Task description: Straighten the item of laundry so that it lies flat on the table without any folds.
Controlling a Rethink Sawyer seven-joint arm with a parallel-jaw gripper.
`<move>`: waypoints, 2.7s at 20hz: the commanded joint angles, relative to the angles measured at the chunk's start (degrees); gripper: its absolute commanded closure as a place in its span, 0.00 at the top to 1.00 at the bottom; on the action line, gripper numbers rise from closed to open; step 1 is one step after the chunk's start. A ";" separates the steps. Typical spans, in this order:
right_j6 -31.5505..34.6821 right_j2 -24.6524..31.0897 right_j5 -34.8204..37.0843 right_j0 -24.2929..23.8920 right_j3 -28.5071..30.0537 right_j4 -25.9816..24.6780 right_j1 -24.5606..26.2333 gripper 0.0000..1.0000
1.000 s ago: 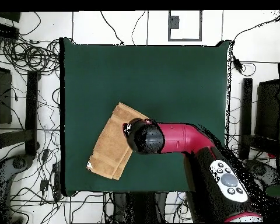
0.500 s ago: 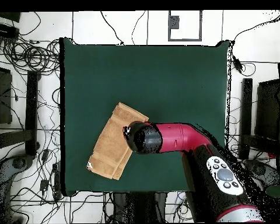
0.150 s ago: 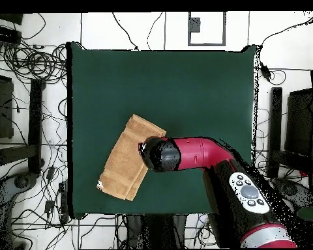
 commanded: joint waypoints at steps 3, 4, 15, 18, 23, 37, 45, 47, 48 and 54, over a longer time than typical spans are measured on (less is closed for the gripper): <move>0.33 1.26 1.66 1.33 -2.59 -2.59 3.53 1.00; 0.32 1.05 1.64 1.42 -2.81 -2.87 3.88 1.00; 1.50 -2.06 3.89 4.05 -5.40 -4.86 6.67 1.00; 1.64 -2.88 5.78 4.80 -6.18 -5.29 6.81 1.00; 1.34 -3.83 7.70 5.62 -7.14 -5.32 7.06 1.00; 0.17 -4.00 8.12 5.53 -9.34 -5.26 9.99 1.00; 0.09 -2.94 5.26 4.65 -8.88 -5.21 12.04 1.00; 0.16 -3.08 5.27 4.72 -9.08 -5.29 12.34 1.00; 0.18 -3.17 5.35 4.76 -9.19 -5.34 12.45 1.00; 0.02 -5.20 9.40 6.31 -10.85 -5.80 12.88 1.00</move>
